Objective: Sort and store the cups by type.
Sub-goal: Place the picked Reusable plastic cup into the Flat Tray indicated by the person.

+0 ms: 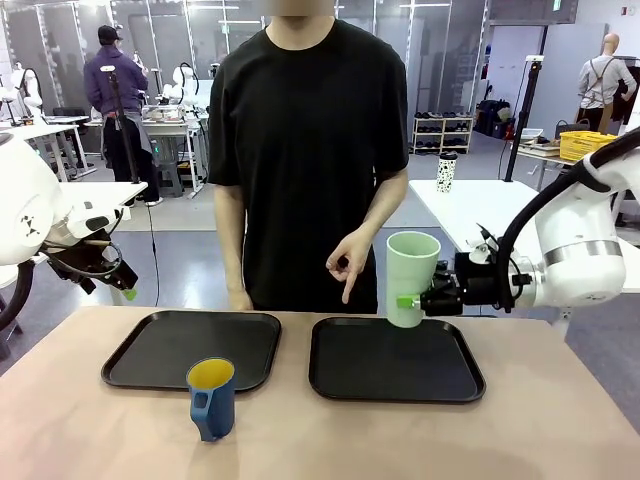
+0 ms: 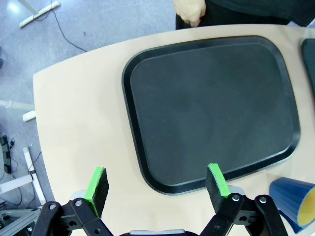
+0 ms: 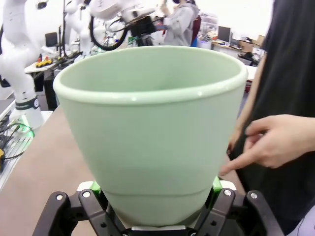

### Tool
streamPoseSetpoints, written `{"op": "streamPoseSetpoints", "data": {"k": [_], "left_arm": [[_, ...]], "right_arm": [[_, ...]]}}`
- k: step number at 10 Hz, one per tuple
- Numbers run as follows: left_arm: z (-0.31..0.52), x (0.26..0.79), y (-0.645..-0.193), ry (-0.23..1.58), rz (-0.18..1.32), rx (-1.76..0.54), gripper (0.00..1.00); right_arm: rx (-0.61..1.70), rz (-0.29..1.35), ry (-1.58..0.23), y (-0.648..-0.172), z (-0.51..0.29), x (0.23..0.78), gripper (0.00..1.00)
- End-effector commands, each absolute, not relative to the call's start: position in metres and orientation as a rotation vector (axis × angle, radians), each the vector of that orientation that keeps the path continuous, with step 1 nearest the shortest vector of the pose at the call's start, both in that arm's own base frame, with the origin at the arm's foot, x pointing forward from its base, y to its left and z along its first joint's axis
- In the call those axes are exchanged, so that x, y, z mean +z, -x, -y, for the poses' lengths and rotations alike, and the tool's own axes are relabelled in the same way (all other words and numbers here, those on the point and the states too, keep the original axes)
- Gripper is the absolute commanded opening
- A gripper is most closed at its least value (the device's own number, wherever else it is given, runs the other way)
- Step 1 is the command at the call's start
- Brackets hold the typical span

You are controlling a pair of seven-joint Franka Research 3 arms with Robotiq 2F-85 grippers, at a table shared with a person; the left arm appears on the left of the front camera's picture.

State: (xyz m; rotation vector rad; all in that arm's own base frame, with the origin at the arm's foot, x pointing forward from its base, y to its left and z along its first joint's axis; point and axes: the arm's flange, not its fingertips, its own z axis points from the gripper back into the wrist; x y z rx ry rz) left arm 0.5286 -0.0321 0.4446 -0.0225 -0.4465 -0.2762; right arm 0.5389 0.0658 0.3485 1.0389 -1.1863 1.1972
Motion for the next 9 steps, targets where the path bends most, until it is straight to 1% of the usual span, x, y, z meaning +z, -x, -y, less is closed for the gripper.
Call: {"op": "streamPoseSetpoints", "data": {"k": [1,4,5,8,9], "left_arm": [[0.03,0.446,-0.528,0.028,0.448,-0.273,1.0],[0.03,0.446,-0.528,0.028,0.448,-0.273,1.0],[0.03,0.446,-0.528,0.028,0.448,-0.273,1.0],[0.03,0.446,-0.528,0.028,0.448,-0.273,1.0],[0.03,0.446,-0.528,0.028,0.448,-0.273,1.0]], "right_arm": [[1.135,1.193,-1.075,-0.563,-0.067,0.347,0.85],[1.07,1.182,-1.091,-0.57,-0.063,0.35,0.85],[1.142,1.193,-1.054,-0.567,-0.063,0.343,0.85],[1.126,1.184,-1.062,-0.567,-0.063,0.341,0.85],[1.129,1.161,-1.08,-0.57,-0.067,0.325,0.85]]}}
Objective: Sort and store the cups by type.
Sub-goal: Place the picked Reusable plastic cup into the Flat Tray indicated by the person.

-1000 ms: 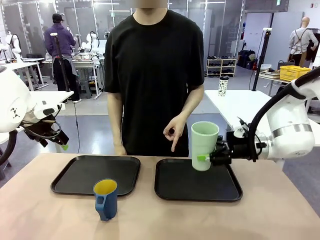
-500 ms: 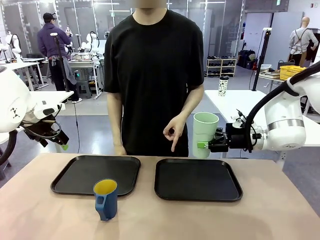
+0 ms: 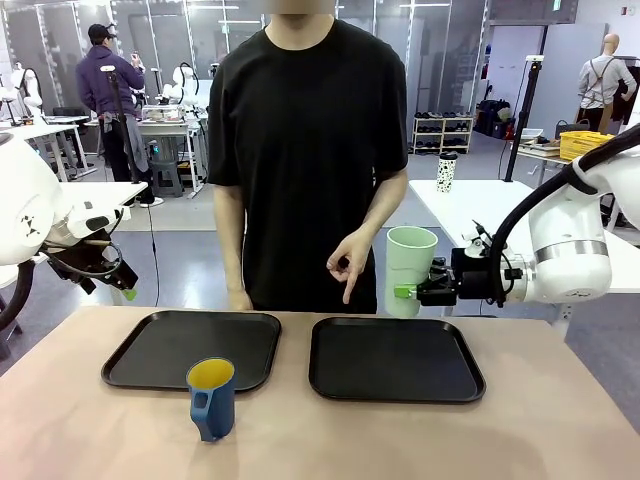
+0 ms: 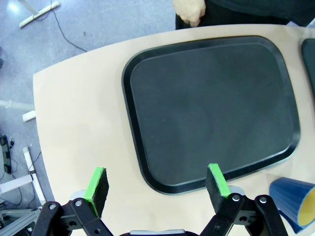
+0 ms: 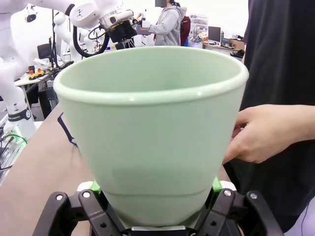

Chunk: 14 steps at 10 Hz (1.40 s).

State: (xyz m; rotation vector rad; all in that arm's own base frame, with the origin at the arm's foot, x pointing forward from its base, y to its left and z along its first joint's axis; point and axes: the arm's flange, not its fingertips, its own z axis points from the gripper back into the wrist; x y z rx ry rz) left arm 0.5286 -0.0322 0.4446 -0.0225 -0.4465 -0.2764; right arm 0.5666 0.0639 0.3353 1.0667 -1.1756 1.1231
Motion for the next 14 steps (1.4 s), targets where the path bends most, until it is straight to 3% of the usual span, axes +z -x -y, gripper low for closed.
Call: {"op": "streamPoseSetpoints", "data": {"k": [1,8,14], "left_arm": [[0.03,0.446,-0.528,0.028,0.448,-0.273,1.0],[0.03,0.446,-0.528,0.028,0.448,-0.273,1.0],[0.03,0.446,-0.528,0.028,0.448,-0.273,1.0]], "right_arm": [[1.12,1.155,-1.101,-0.571,-0.068,0.314,0.85],[1.118,1.162,-1.094,-0.579,-0.078,0.228,0.85],[1.099,1.116,-1.083,-0.581,-0.077,0.204,0.88]]}}
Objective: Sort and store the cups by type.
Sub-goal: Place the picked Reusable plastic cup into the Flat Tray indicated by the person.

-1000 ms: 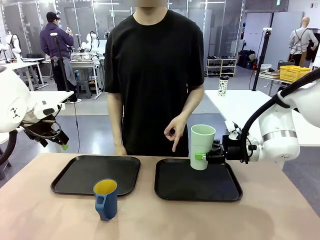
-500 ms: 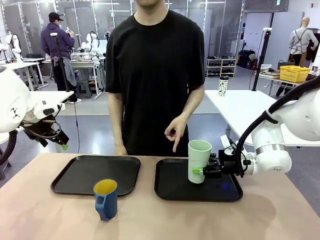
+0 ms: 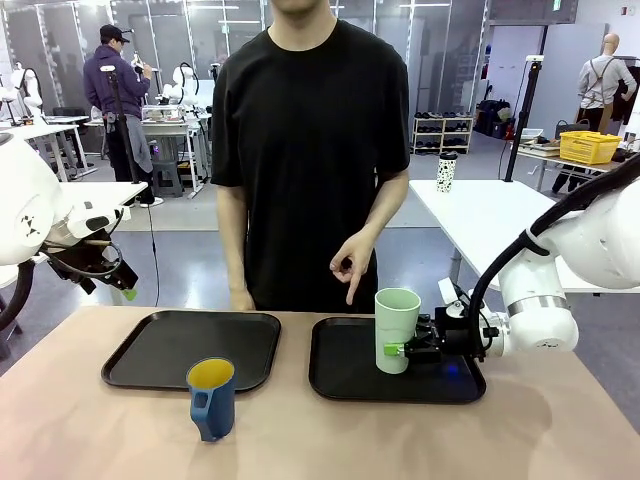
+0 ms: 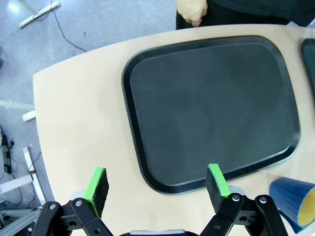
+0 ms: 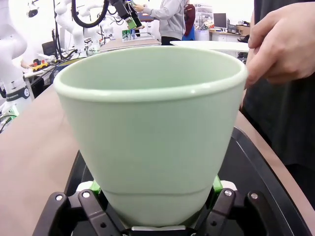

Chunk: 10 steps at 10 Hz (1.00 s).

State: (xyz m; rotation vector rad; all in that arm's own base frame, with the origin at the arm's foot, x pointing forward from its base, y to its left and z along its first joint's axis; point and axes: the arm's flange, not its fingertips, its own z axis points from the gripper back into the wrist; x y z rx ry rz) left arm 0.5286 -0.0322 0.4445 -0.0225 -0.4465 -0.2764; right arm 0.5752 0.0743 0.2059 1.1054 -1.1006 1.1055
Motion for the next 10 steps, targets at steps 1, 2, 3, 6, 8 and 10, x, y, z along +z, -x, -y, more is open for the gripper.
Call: {"op": "streamPoseSetpoints", "data": {"k": [1,2,3,6,8,10], "left_arm": [[0.03,0.446,-0.528,0.028,0.448,-0.273,1.0],[0.03,0.446,-0.528,0.028,0.448,-0.273,1.0],[0.03,0.446,-0.528,0.028,0.448,-0.273,1.0],[0.03,0.446,-0.528,0.028,0.448,-0.273,1.0],[0.03,0.446,-0.528,0.028,0.448,-0.273,1.0],[0.03,0.446,-0.528,0.028,0.448,-0.273,1.0]], "right_arm": [[1.09,1.119,-1.093,-0.58,-0.075,0.203,1.0],[1.094,1.117,-1.094,-0.58,-0.073,0.203,1.0],[1.098,1.109,-1.086,-0.579,-0.072,0.204,1.0],[1.072,1.032,-1.076,-0.58,-0.06,0.208,1.0],[1.059,1.004,-1.072,-0.58,-0.045,0.214,1.0],[1.043,0.974,-1.042,-0.579,-0.025,0.221,1.0]]}}
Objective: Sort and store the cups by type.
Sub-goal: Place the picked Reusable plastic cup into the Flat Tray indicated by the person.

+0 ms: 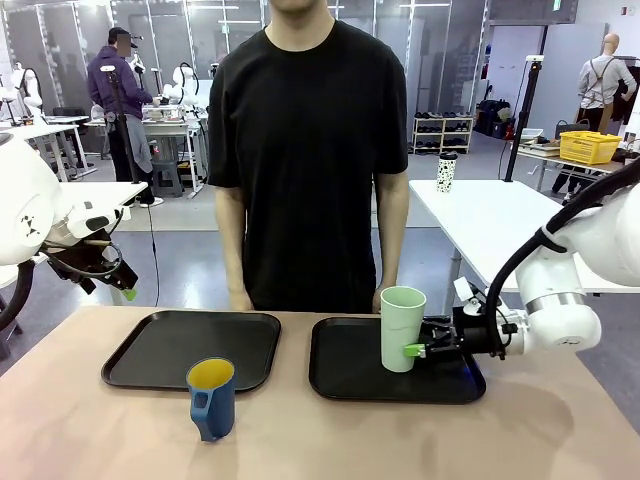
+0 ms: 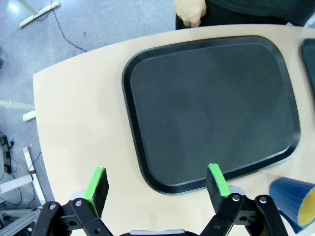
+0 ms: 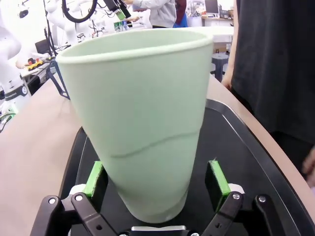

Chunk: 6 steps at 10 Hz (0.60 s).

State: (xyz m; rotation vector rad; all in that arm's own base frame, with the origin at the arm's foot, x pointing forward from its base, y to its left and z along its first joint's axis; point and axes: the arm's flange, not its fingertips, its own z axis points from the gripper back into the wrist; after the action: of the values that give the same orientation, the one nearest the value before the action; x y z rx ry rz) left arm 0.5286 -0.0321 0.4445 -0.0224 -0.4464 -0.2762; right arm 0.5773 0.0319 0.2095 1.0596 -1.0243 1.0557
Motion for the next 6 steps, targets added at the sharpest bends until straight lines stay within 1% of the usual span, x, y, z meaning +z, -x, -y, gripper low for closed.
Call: {"op": "streamPoseSetpoints", "data": {"k": [1,4,6], "left_arm": [[0.03,0.446,-0.528,0.028,0.448,-0.273,1.0],[0.03,0.446,-0.528,0.028,0.448,-0.273,1.0],[0.03,0.446,-0.528,0.028,0.448,-0.273,1.0]], "right_arm": [[1.037,0.949,-1.015,-0.579,-0.015,0.225,1.0],[1.017,0.907,-0.957,-0.57,0.024,0.249,1.0],[1.018,0.908,-0.856,-0.559,0.053,0.274,1.0]]}}
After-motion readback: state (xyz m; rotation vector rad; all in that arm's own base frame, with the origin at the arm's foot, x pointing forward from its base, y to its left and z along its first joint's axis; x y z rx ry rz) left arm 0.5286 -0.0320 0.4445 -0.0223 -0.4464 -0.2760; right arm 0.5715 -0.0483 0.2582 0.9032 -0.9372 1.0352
